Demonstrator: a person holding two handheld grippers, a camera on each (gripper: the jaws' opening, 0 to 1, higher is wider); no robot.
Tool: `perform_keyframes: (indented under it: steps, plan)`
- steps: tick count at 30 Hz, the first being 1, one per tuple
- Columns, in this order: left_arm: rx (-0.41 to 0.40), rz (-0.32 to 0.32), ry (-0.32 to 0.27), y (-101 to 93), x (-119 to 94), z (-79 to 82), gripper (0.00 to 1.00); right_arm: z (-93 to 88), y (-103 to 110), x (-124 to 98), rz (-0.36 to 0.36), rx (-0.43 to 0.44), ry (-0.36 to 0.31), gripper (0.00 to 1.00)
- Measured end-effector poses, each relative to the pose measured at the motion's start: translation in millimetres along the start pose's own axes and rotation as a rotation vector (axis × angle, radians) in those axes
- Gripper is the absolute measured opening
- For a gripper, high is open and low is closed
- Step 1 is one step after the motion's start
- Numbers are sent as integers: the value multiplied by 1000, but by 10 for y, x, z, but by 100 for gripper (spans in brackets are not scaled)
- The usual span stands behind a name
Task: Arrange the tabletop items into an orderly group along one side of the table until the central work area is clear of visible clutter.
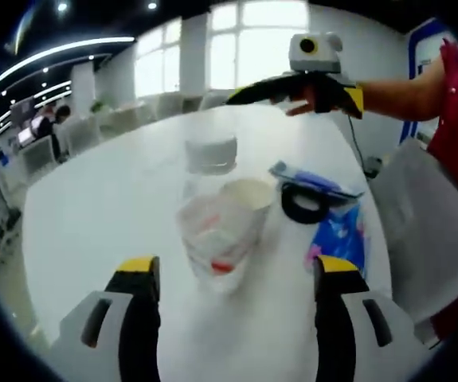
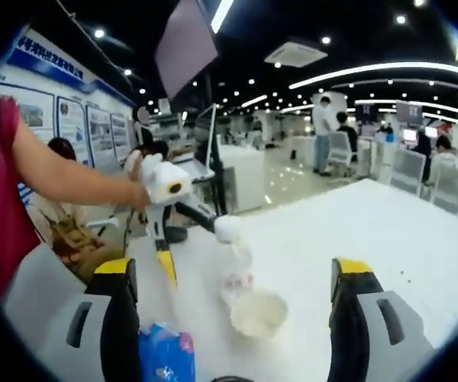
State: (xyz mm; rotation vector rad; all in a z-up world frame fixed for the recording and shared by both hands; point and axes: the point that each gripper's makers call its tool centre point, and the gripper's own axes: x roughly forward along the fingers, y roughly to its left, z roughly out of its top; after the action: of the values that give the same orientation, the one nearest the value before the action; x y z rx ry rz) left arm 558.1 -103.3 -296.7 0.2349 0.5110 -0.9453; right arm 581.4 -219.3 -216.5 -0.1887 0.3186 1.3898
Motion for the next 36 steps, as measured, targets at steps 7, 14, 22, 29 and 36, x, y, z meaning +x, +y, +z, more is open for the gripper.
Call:
perform_keyframes:
  steps: [7,14,22,29,36]
  plan:
    - [-34,36,-25,-143,-163,-6,76,-314,105,-467,-50,19,31,100]
    - [-68,65,-43,-401,-282,-70,75,-451,278,-822,-86,43,20,100]
    - [-88,85,-68,-795,-422,-102,74,-617,491,-1128,-103,44,41,100]
    - [-111,100,-81,-1103,-507,-170,73,-802,703,-1316,-109,69,47,99]
    - [-138,114,-99,-1409,-522,-219,72,-995,917,-1579,-125,102,46,99]
